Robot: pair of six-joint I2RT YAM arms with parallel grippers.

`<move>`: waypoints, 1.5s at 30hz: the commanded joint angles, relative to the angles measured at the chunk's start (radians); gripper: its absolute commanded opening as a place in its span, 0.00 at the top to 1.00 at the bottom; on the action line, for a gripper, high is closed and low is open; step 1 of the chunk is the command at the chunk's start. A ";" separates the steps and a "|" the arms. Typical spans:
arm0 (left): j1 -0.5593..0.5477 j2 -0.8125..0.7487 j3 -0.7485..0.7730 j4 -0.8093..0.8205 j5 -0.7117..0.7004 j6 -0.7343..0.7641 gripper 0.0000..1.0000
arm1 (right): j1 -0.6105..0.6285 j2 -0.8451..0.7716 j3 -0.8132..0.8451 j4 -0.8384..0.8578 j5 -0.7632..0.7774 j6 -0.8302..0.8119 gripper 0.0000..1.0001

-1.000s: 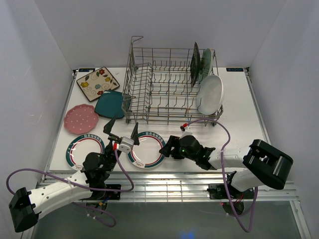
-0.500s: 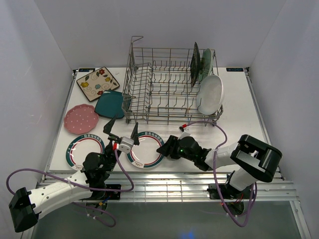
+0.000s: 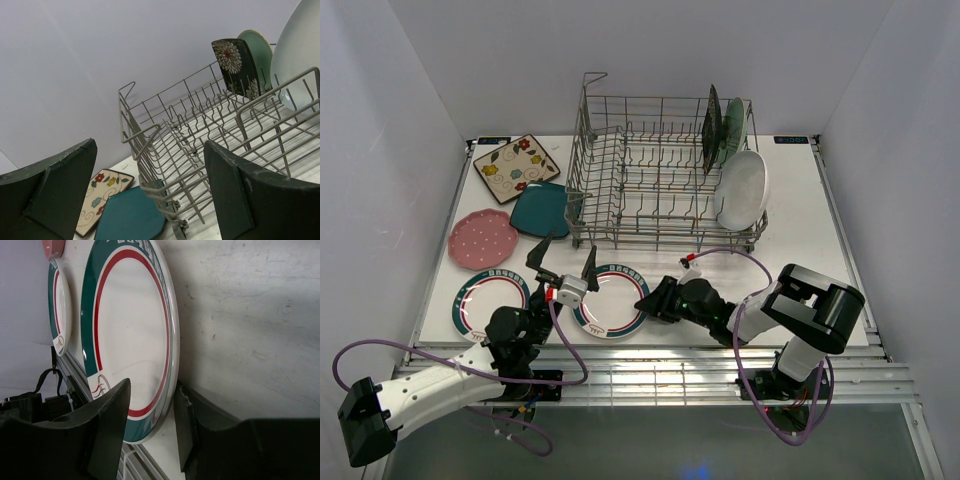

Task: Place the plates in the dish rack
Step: Pick up the plate at the center of the board.

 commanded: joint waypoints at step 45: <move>0.003 -0.029 0.014 -0.008 -0.009 0.004 0.02 | 0.014 -0.140 -0.035 -0.055 0.065 -0.082 0.92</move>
